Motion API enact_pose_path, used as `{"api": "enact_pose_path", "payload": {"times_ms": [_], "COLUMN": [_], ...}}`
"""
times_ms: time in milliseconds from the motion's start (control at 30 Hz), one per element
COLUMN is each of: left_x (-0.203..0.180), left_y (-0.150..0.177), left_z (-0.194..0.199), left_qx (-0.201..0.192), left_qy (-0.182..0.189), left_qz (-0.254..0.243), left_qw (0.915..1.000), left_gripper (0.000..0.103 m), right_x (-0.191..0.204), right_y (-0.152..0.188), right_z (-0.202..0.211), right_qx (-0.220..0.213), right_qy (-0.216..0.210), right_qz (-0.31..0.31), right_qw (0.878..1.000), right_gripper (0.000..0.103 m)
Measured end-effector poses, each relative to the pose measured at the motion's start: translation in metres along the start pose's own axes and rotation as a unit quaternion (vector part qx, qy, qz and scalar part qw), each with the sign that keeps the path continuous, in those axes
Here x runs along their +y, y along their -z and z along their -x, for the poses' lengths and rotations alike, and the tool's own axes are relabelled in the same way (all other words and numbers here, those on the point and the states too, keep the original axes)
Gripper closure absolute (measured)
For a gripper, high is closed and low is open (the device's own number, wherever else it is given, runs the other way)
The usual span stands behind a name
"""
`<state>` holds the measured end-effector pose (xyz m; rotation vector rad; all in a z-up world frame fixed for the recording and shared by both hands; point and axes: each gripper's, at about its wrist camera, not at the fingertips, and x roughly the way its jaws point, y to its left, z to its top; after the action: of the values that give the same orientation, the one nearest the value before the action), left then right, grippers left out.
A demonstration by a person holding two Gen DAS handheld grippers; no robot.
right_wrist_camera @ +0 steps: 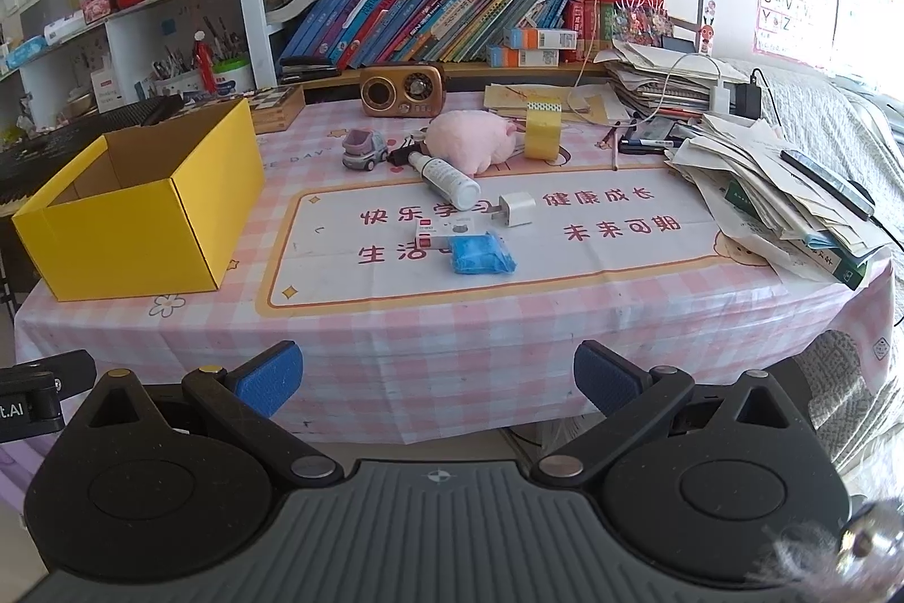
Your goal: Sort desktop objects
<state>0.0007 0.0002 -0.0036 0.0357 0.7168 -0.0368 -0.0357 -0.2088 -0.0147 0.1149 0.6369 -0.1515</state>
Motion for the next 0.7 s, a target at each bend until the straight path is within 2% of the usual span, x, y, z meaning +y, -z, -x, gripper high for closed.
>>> {"api": "enact_pose_path", "payload": {"times_ms": [333,567,700], "left_x": [0.0,-0.005,-0.013], "left_y": [0.001,0.002,-0.001], "left_z": [-0.005,-0.014,-0.016], "left_qx": [0.011,0.027,0.019], "left_qy": [0.006,0.007,0.018], "left_qz": [-0.006,-0.008,-0.017], "left_qw": [0.9999,0.9996,0.9995], "left_gripper": [0.0,0.0,0.0], "right_x": [0.001,-0.007,-0.015], "right_y": [-0.001,-0.002,-0.004], "right_z": [0.002,-0.003,-0.009], "right_qx": [0.0,0.012,0.019], "right_qy": [-0.013,0.005,0.011], "right_qz": [-0.002,-0.014,-0.018], "right_qw": [1.0,1.0,1.0], "right_gripper": [0.0,0.0,0.0]}}
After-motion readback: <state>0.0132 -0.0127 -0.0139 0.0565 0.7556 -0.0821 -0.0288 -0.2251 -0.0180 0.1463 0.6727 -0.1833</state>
